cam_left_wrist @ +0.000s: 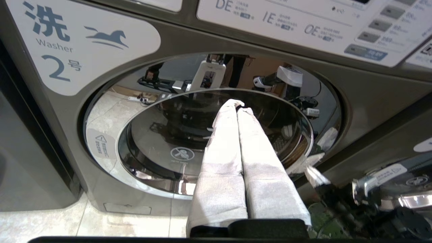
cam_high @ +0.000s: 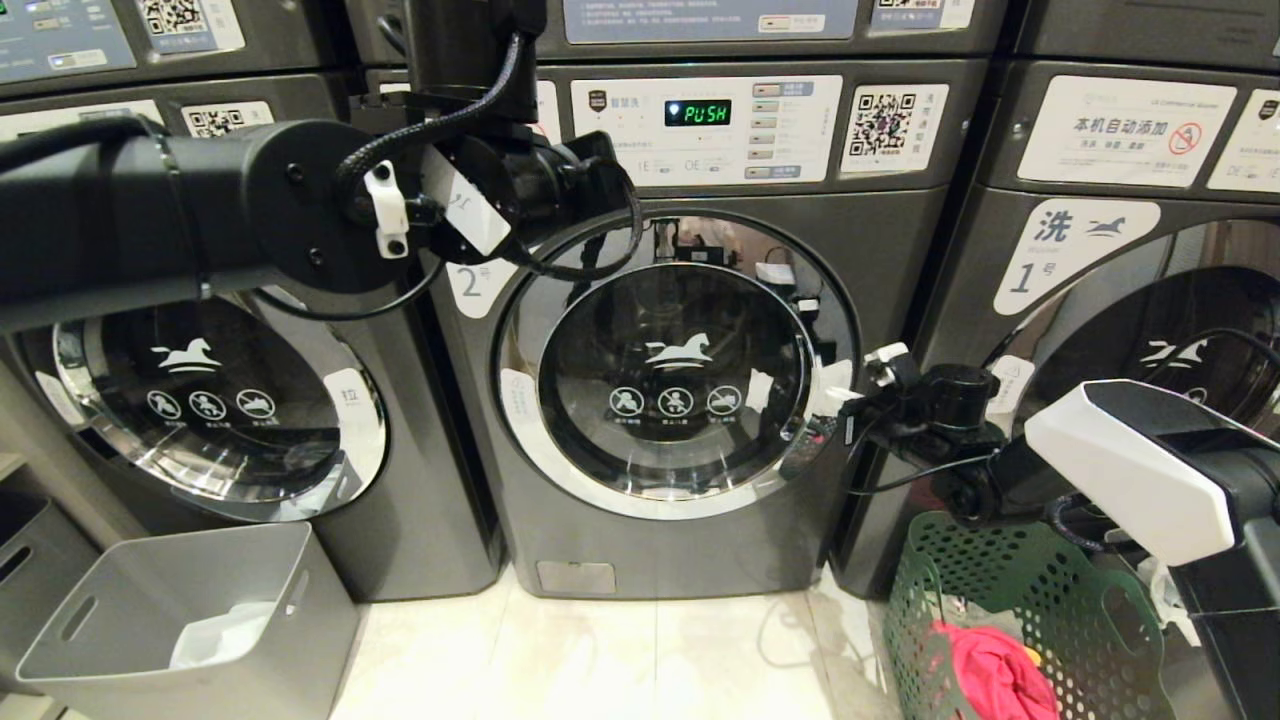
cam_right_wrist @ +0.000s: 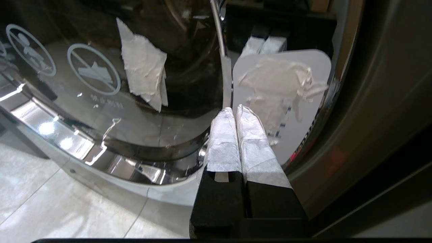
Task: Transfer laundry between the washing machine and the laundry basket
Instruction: Press the washing machine door tightly with the right hand
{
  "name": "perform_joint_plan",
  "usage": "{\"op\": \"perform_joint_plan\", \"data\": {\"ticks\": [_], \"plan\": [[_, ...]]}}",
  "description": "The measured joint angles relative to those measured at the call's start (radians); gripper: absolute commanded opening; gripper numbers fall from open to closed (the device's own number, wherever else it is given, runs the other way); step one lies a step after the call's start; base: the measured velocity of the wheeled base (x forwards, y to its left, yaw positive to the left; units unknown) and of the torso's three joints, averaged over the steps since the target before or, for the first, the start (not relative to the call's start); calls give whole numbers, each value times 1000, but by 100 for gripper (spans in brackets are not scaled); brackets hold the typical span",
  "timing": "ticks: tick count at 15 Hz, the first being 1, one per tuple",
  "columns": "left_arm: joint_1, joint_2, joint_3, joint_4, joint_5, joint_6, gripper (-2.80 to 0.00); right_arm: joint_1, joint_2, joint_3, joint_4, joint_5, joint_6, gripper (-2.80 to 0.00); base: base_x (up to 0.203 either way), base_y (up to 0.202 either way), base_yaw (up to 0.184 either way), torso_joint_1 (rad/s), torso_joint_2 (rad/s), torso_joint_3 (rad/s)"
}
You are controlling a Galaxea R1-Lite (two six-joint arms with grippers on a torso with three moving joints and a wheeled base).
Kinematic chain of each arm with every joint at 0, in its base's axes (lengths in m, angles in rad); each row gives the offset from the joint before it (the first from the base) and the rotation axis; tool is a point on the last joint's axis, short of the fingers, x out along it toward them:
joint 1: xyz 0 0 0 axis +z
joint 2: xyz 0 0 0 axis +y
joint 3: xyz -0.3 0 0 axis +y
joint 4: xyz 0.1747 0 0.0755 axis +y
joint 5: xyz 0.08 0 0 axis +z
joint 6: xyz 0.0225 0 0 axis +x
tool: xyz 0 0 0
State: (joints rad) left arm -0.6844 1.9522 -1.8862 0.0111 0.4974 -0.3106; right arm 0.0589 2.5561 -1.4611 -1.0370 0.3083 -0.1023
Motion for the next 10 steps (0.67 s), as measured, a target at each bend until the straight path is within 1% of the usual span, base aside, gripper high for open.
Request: {"op": "perform_joint_plan", "data": {"ticks": [2, 7, 9, 10], "plan": [[-3, -16, 32, -3, 8, -2, -280, 0, 36, -74, 0, 0, 1, -280, 0, 0, 0, 0, 0, 0], [-21, -63, 72, -4, 70, -8, -280, 0, 152, -284, 17, -7, -1, -280, 0, 0, 0, 0, 0, 0], [-32, -93, 93, -3, 99, -10, -280, 1, 183, -335, 22, -30, -1, -280, 0, 0, 0, 0, 0, 0], [-39, -111, 108, -1, 104, -10, -280, 2, 183, -337, 22, -43, -1, -280, 0, 0, 0, 0, 0, 0]]}}
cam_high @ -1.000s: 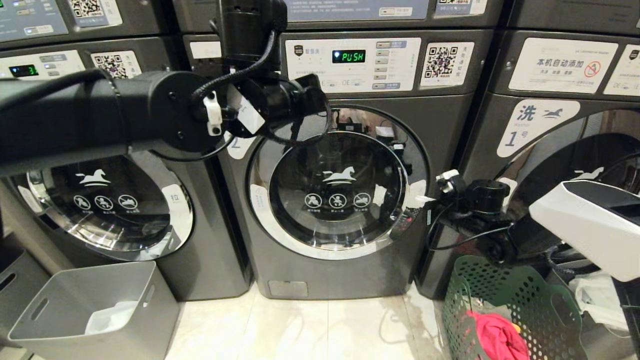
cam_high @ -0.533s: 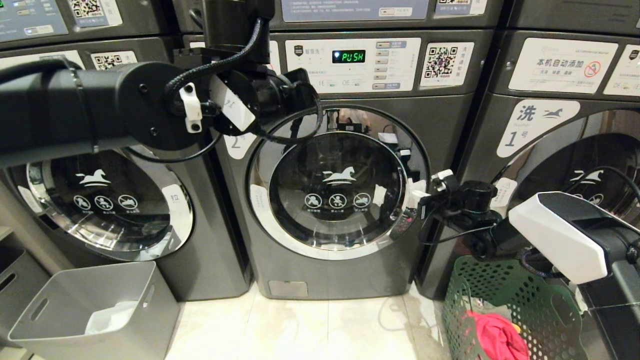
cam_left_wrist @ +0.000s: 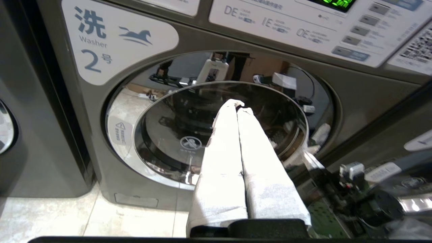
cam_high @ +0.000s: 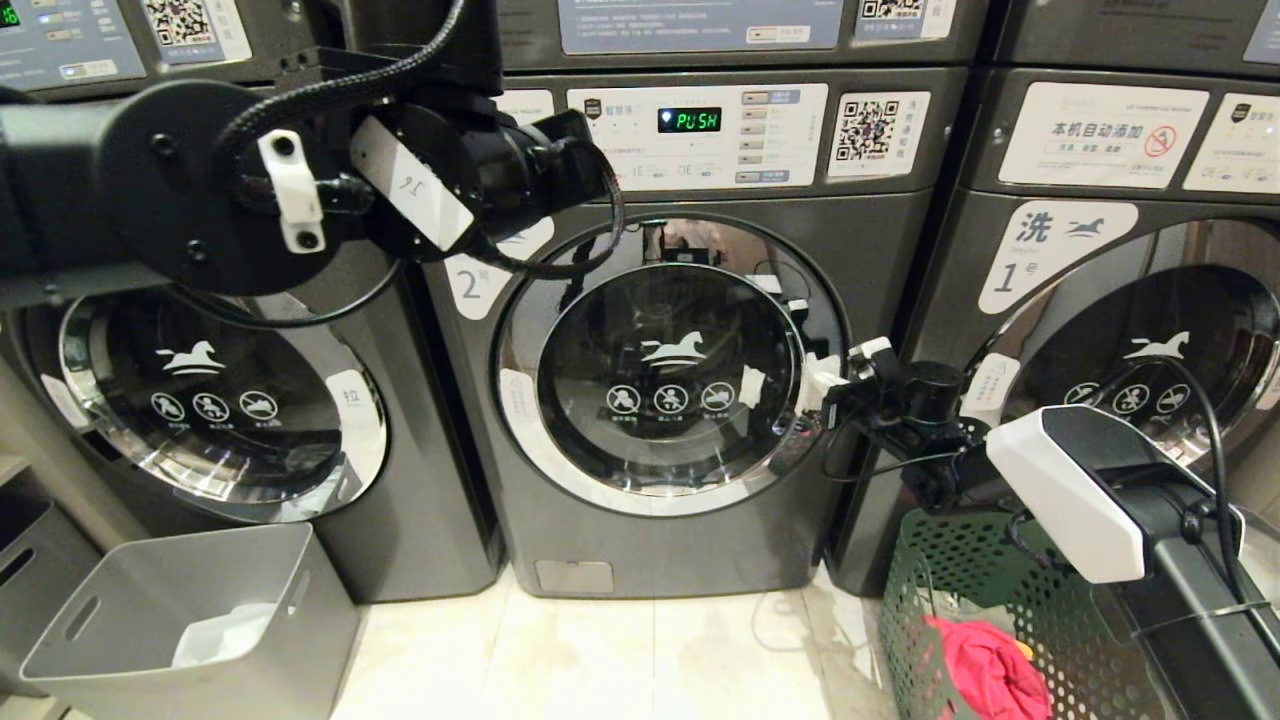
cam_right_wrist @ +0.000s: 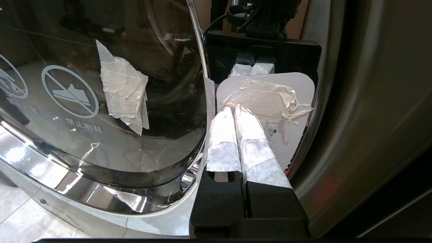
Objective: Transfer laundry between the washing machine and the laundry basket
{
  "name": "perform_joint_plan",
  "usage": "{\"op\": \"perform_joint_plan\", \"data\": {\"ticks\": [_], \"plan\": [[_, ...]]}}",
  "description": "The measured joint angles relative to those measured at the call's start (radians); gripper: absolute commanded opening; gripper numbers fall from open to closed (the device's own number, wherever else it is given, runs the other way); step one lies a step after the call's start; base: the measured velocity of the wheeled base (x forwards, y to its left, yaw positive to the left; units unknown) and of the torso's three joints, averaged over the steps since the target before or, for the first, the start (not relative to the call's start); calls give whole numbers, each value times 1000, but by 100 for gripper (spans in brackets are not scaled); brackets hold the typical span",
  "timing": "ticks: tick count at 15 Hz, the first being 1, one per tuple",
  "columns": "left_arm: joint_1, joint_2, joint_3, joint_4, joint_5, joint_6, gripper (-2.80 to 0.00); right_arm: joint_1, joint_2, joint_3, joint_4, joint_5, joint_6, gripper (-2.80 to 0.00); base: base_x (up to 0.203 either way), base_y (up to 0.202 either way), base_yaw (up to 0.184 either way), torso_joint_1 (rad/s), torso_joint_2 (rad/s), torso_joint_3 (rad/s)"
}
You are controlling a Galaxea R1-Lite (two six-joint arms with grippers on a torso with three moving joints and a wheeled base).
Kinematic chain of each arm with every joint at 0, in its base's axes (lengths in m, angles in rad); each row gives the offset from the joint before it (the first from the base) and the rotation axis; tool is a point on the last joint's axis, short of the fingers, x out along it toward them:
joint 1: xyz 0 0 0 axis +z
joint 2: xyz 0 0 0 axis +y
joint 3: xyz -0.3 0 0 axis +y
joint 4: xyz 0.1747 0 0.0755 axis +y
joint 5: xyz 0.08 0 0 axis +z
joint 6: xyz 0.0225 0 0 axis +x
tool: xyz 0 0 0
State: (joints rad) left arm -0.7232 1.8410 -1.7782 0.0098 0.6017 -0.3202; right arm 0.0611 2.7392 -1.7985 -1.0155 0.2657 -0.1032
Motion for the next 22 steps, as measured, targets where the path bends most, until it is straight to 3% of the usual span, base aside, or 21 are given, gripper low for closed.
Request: {"op": "perform_joint_plan", "data": {"ticks": [2, 8, 12, 15, 20, 22], "plan": [[-4, -33, 24, 7, 3, 1, -280, 1, -48, 89, -1, -12, 9, -280, 0, 0, 0, 0, 0, 0], [-6, -79, 41, 18, 8, 5, -280, 110, -520, 638, 20, 55, 113, -280, 0, 0, 0, 0, 0, 0], [-17, -181, 119, 99, 60, 40, -280, 165, -840, 789, 49, 37, 125, -280, 0, 0, 0, 0, 0, 0], [-17, -353, 292, 135, 67, 93, -280, 177, -1113, 918, 175, -24, 102, -280, 0, 0, 0, 0, 0, 0], [-16, -695, 790, 145, 61, 125, -280, 177, -1694, 1302, 486, -108, 40, -280, 0, 0, 0, 0, 0, 0], [-16, -807, 935, 145, 29, 126, -280, 178, -1956, 1452, 651, -123, 21, -280, 0, 0, 0, 0, 0, 0]]}}
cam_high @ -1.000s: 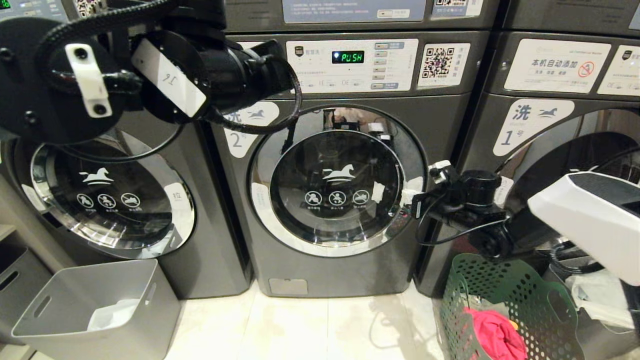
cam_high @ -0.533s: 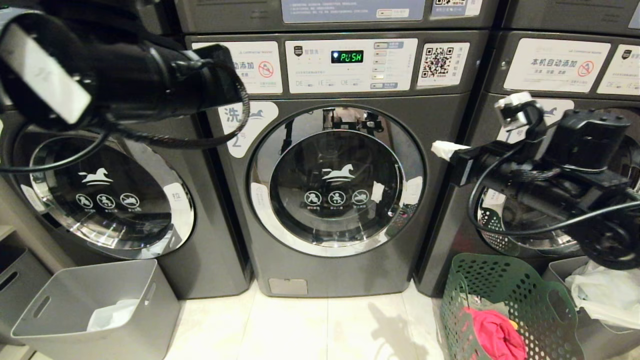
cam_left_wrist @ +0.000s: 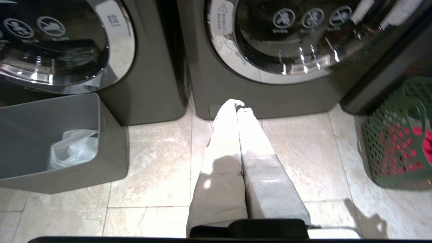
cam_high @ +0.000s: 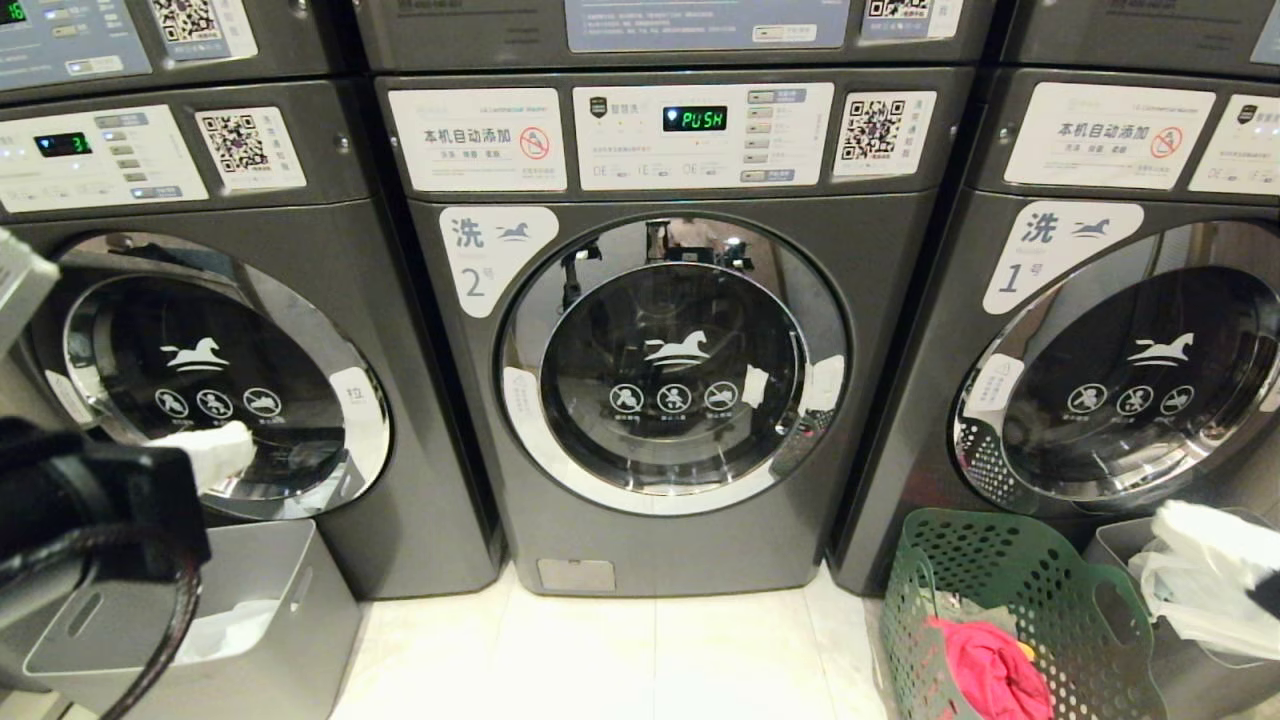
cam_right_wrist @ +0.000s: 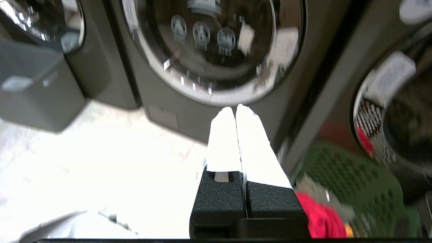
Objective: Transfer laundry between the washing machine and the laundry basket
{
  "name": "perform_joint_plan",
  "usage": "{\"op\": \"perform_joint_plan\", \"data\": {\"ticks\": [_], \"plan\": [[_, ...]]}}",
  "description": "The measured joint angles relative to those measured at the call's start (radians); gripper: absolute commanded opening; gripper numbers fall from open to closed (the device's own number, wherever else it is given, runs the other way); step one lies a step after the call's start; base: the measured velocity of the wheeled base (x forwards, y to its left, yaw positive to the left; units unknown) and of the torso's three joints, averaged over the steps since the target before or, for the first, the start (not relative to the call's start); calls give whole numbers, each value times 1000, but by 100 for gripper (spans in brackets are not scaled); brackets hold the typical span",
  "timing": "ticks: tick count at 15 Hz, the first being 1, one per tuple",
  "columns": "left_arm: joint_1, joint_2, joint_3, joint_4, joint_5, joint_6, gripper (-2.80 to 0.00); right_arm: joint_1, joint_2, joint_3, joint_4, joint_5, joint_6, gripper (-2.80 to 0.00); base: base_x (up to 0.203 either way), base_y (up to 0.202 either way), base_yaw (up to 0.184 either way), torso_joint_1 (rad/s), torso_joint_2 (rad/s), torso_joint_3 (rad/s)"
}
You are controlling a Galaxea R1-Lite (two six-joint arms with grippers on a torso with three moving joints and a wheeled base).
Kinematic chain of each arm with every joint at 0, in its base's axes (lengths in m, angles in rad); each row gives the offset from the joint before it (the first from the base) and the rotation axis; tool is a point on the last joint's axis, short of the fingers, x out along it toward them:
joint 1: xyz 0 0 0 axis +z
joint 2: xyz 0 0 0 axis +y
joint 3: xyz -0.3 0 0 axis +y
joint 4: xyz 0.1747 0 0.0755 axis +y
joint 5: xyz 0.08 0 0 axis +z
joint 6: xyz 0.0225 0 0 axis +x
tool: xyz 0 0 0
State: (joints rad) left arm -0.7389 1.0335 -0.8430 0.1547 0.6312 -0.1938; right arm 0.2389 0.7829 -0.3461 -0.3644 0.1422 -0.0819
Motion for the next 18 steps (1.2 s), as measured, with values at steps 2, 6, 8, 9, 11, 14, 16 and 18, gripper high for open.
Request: {"op": "perform_joint_plan", "data": {"ticks": [2, 6, 8, 9, 11, 14, 16, 18], "plan": [[0, -63, 64, 1, -50, -1, -280, 1, -233, 119, 166, -22, -24, -280, 0, 0, 0, 0, 0, 0], [5, -104, 136, 42, -65, -30, -280, -75, -447, 263, 404, -98, -43, -280, 0, 0, 0, 0, 0, 0], [10, -114, 143, 132, -64, -79, -280, -204, -459, 289, 444, -103, -45, -280, 0, 0, 0, 0, 0, 0], [11, -120, 141, 187, -52, -112, -280, -238, -478, 296, 448, -99, -46, -280, 0, 0, 0, 0, 0, 0], [26, -136, 139, 295, 8, -171, -280, -249, -558, 303, 451, -96, -42, -280, 0, 0, 0, 0, 0, 0], [88, -195, 136, 492, 45, -280, -280, -238, -687, 305, 460, -93, -44, -280, 0, 0, 0, 0, 0, 0], [128, -270, 135, 612, 46, -303, -280, -236, -742, 307, 460, -92, -46, -280, 0, 0, 0, 0, 0, 0], [200, -344, 136, 730, 45, -307, -280, -235, -767, 307, 465, -90, -51, -280, 0, 0, 0, 0, 0, 0]]}}
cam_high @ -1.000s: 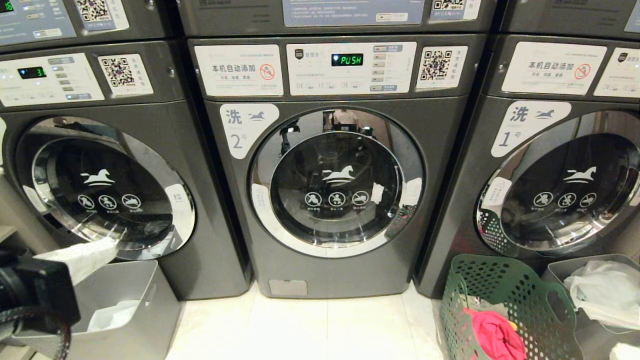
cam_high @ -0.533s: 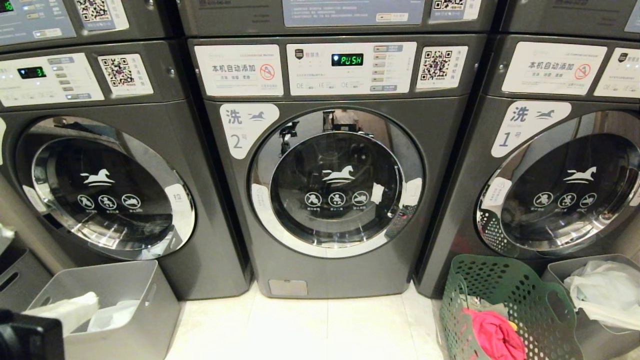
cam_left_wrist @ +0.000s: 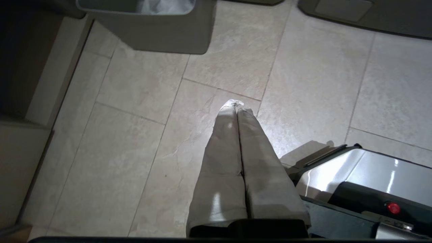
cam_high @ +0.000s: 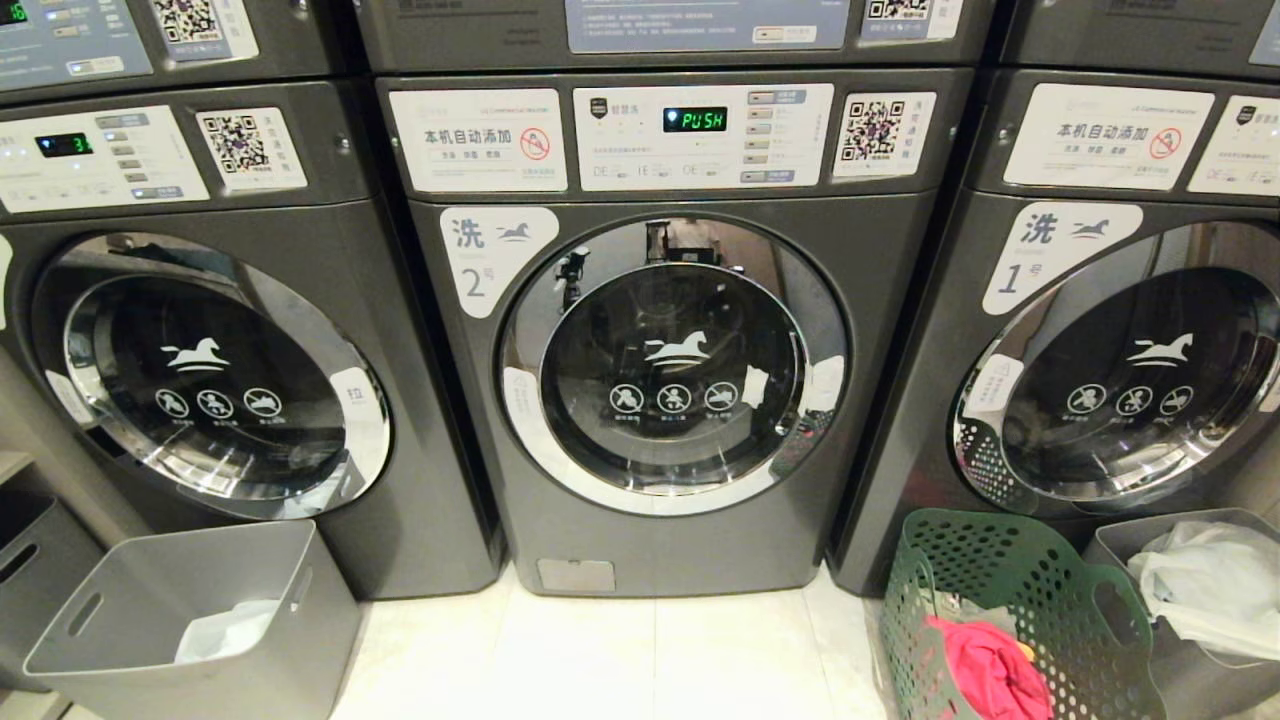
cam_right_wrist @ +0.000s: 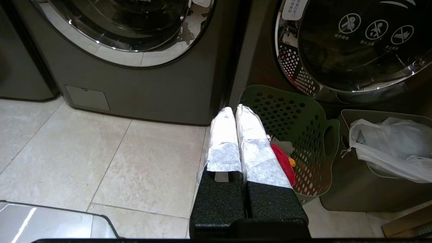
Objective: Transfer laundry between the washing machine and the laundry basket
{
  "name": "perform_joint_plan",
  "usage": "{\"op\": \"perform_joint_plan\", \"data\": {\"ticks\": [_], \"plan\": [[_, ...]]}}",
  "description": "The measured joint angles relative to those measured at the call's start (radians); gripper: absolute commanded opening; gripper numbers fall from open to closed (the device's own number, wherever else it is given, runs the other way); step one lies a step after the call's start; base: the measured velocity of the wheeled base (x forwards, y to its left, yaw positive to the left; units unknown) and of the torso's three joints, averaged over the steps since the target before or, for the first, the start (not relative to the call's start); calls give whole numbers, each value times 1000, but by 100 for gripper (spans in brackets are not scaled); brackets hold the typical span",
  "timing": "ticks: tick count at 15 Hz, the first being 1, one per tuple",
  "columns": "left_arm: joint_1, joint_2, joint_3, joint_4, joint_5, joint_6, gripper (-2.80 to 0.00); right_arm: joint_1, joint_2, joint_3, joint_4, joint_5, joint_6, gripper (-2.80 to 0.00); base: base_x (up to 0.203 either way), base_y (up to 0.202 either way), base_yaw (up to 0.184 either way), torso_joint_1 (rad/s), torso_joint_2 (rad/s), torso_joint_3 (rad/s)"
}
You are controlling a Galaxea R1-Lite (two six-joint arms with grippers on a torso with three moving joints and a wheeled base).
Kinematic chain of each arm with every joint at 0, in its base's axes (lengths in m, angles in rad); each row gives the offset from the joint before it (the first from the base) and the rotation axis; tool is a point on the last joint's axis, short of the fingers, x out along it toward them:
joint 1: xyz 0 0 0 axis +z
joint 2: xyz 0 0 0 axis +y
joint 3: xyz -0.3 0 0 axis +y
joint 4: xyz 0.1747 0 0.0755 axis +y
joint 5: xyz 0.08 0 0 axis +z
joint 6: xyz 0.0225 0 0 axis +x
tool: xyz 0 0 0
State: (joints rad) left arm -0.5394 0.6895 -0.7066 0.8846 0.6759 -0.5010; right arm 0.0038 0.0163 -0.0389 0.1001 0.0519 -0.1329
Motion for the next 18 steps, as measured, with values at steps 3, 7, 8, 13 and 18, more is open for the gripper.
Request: {"op": "perform_joint_plan", "data": {"ticks": [3, 7, 8, 13, 18], "plan": [[175, -116, -5, 127, -10, 22, -280, 0, -15, -1, 3, 1, -8, -280, 0, 0, 0, 0, 0, 0], [428, -317, 1, 219, -49, 157, -280, 0, -17, 0, 0, 1, -7, -280, 0, 0, 0, 0, 0, 0], [488, -365, 12, 222, -62, 194, -280, 0, -17, 1, -1, 1, -4, -280, 0, 0, 0, 0, 0, 0], [556, -502, 230, -136, -273, 300, -280, -1, -17, 3, -2, -3, -1, -280, 0, 0, 0, 0, 0, 0], [549, -647, 533, -512, -659, 547, -280, -1, -17, 4, -3, -4, -1, -280, 0, 0, 0, 0, 0, 0]]}}
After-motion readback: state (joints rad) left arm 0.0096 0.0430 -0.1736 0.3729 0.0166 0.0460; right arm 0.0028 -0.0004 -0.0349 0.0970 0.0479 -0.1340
